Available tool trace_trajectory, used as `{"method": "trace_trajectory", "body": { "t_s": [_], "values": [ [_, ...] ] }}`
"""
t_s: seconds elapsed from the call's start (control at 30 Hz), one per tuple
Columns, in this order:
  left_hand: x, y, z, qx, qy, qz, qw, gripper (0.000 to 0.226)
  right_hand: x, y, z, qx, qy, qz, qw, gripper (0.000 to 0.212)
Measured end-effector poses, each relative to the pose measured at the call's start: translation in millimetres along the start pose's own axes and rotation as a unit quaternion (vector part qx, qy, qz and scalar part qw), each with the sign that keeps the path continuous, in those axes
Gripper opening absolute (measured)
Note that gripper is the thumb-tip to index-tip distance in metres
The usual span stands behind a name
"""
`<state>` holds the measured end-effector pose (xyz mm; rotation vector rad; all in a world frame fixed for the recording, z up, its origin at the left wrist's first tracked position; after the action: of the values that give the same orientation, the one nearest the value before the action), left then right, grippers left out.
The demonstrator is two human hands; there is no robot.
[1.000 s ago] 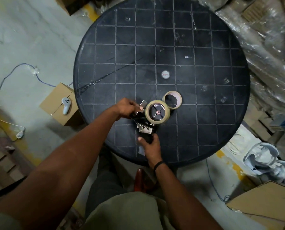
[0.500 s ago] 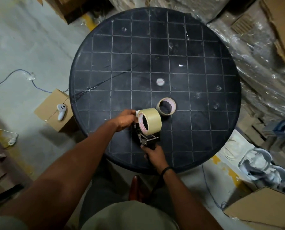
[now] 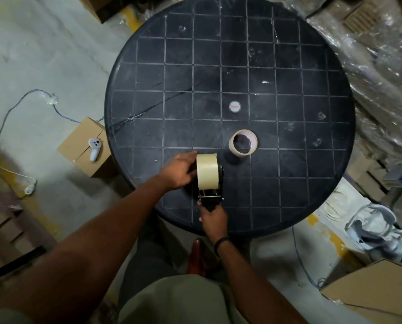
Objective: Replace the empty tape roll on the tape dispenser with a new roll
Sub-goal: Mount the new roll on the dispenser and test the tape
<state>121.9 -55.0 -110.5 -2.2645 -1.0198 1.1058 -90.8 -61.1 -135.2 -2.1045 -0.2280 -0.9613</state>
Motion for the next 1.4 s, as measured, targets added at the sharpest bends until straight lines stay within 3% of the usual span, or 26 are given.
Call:
{"method": "trace_trajectory", "body": {
  "t_s": [0.17, 0.27, 0.37, 0.47, 0.6, 0.83, 1.0, 1.4],
  "values": [
    [22.7, -19.8, 43.8, 0.001, 0.223, 0.002, 0.975, 0.112, 5.7, -0.5, -3.3, 0.010, -0.006, -0.003, 1.000, 0.040],
    [30.9, -20.5, 53.5, -0.005, 0.288, -0.011, 0.957, 0.129, 13.1, -0.6, -6.9, 0.015, 0.004, -0.007, 1.000, 0.047],
    [27.2, -20.9, 56.9, 0.000, 0.321, -0.033, 0.947, 0.131, 5.3, 2.9, -7.2, 0.023, -0.023, 0.000, 0.999, 0.040],
    [22.6, -23.7, 55.4, -0.012, 0.349, -0.048, 0.936, 0.121, 4.2, 6.6, -6.0, 0.024, -0.066, 0.003, 0.998, 0.062],
    [19.9, -23.8, 59.2, -0.012, 0.335, -0.084, 0.939, 0.109, 19.0, 3.7, -9.1, 0.022, -0.084, -0.010, 0.996, 0.044],
    [12.9, -21.8, 60.2, 0.027, 0.265, -0.156, 0.951, 0.108, 6.8, 8.4, -11.8, 0.018, -0.087, 0.026, 0.996, 0.048],
    [18.4, -16.4, 63.8, 0.013, 0.235, -0.138, 0.962, 0.128, 3.2, 6.5, -9.6, -0.015, -0.062, 0.039, 0.997, 0.040],
    [21.8, -11.6, 72.3, 0.027, 0.248, -0.152, 0.956, 0.136, 5.7, -0.9, -7.1, -0.051, -0.061, 0.035, 0.996, 0.037]
  ]
}}
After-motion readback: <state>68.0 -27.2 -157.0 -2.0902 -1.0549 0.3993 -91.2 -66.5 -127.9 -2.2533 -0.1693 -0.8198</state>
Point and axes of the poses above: each hand's wrist, its own y-axis towards the middle knuckle, its own z-axis out of the palm, x = y × z, the point moved 9 cm from there along y, towards the middle knuckle, and after that the axes turned 15 degrees about -z, right-handed, at the moved point
